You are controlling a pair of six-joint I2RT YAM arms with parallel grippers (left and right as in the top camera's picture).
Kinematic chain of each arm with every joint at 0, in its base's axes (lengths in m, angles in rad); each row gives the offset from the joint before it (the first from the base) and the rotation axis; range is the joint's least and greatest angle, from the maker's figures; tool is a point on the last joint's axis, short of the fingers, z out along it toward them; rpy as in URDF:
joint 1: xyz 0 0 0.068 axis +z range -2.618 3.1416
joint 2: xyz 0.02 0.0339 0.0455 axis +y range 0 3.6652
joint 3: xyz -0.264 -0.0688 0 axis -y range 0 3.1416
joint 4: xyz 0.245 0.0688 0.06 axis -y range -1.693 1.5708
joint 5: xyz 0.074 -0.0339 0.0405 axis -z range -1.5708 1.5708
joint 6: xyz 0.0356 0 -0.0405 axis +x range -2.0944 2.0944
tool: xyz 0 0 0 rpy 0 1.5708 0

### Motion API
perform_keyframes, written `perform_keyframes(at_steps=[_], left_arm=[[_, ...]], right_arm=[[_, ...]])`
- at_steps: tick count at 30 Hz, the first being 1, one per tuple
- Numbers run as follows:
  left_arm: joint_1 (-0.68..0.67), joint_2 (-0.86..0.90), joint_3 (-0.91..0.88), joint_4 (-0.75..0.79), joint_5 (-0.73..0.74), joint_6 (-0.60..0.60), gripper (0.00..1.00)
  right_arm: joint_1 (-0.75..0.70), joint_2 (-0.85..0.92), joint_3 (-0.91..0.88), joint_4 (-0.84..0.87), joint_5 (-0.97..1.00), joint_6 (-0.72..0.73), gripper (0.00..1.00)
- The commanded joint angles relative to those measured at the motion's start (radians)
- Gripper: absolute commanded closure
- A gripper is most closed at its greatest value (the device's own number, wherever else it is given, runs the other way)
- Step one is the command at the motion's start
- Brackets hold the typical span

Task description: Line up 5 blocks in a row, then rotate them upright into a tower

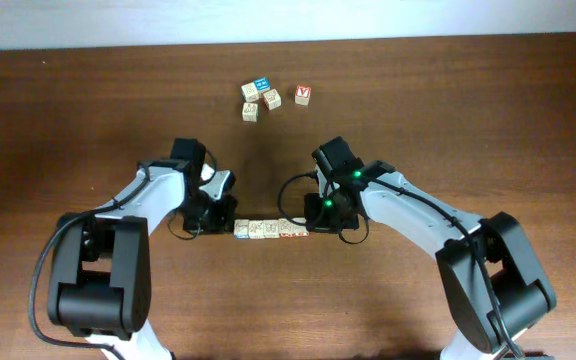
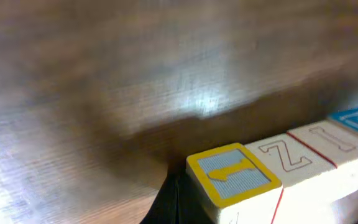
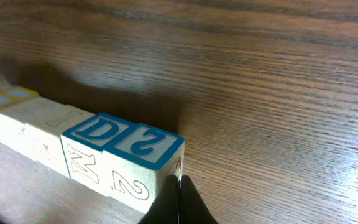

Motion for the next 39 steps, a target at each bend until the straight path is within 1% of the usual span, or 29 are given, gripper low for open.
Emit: perform_keyframes(at_steps=[1,4,12,17,21,28,31,32,34,35,39], left_arm=[[-0.047,0.028,0.015,0.070,0.016,-0.058,1.00],[-0.067,0.028,0.015,0.137,0.015,-0.088,1.00],[-0.075,0.028,0.015,0.192,-0.020,-0.103,1.00],[-0.075,0.028,0.015,0.215,-0.065,-0.102,1.00],[-0.074,0.028,0.015,0.250,-0.127,-0.102,1.00],[-0.075,0.028,0.014,0.299,-0.151,-0.103,1.00],[-0.075,0.028,0.014,0.298,-0.164,-0.103,1.00],[-0.075,0.028,0.014,0.298,-0.164,-0.103,0.99],[-0.072,0.028,0.014,0.290,-0.180,-0.103,0.92],[-0.069,0.028,0.014,0.284,-0.206,-0.104,0.90],[-0.039,0.028,0.014,0.262,-0.264,-0.105,0.91]], right_arm=[[0.011,0.015,0.014,0.041,-0.036,0.028,0.96],[-0.005,0.015,0.014,0.085,-0.025,0.029,0.96],[-0.006,0.032,0.014,0.160,0.047,0.037,0.96],[-0.026,0.054,0.014,0.166,0.035,0.055,0.96],[-0.027,0.055,0.014,0.219,0.051,0.054,0.96],[-0.031,0.082,0.014,0.266,0.065,0.054,0.96],[-0.031,0.082,0.014,0.264,0.064,0.054,0.96],[-0.031,0.082,0.014,0.263,0.056,0.054,0.96],[-0.033,0.082,0.015,0.260,0.046,0.054,0.91],[-0.039,0.082,0.015,0.254,0.045,0.055,0.91],[-0.068,0.082,0.015,0.229,0.042,0.055,0.91]])
